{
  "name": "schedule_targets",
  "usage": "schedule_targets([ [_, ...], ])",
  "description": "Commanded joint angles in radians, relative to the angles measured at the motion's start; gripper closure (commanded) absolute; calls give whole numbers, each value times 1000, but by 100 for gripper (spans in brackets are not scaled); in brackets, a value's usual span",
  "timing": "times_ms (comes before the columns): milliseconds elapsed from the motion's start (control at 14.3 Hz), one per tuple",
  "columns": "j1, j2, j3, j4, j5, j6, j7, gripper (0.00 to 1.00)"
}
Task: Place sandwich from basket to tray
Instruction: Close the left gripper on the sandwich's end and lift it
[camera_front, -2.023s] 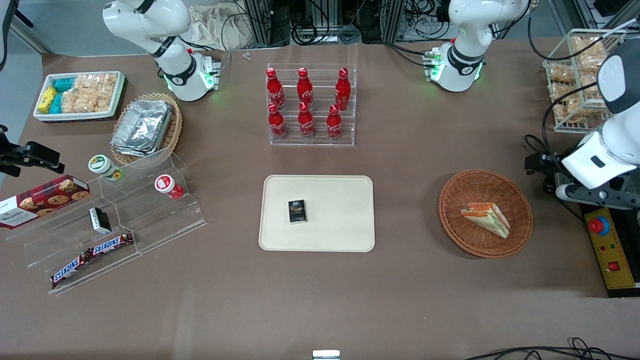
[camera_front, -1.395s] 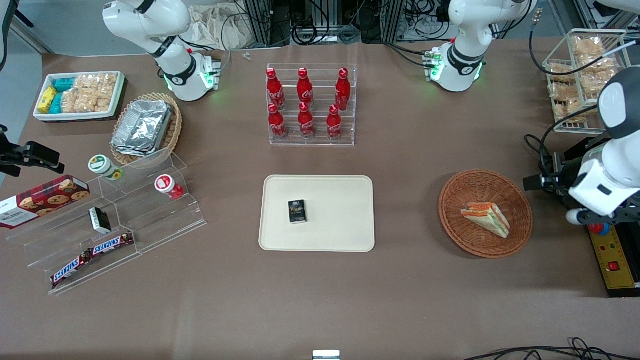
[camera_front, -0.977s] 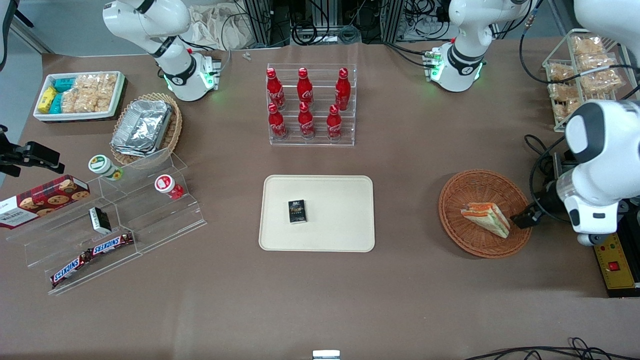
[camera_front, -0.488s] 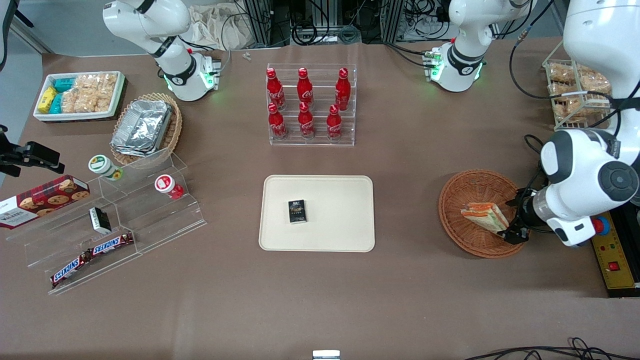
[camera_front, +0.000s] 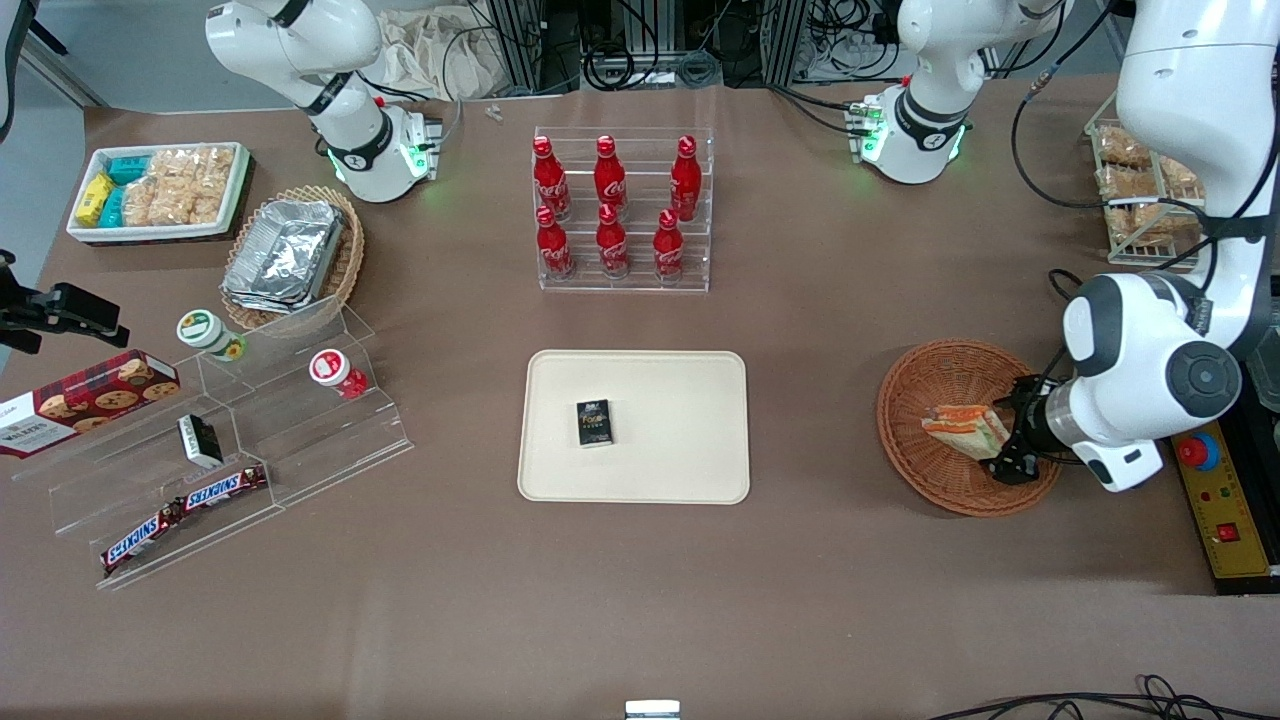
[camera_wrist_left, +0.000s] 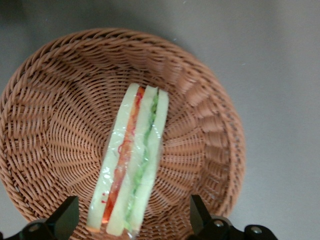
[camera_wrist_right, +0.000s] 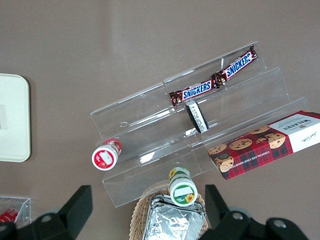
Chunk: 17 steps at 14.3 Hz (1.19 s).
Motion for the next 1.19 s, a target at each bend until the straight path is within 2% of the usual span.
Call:
schedule_targets([
  [0,14,-50,-3,-79,3,33,-26,0],
  [488,14,-66,-3,-152,3,84,-28,0],
  [558,14,-61,-3,-152,1,101,-28,9],
  [698,14,-58,-3,-146,0,107,-28,71],
  [767,14,-58,-3,-145,-2,107,-28,97],
  [837,14,-58,-3,-140,-3,105,-28,100],
  [1116,2,-64,-12,-108,20,92,-14,100],
])
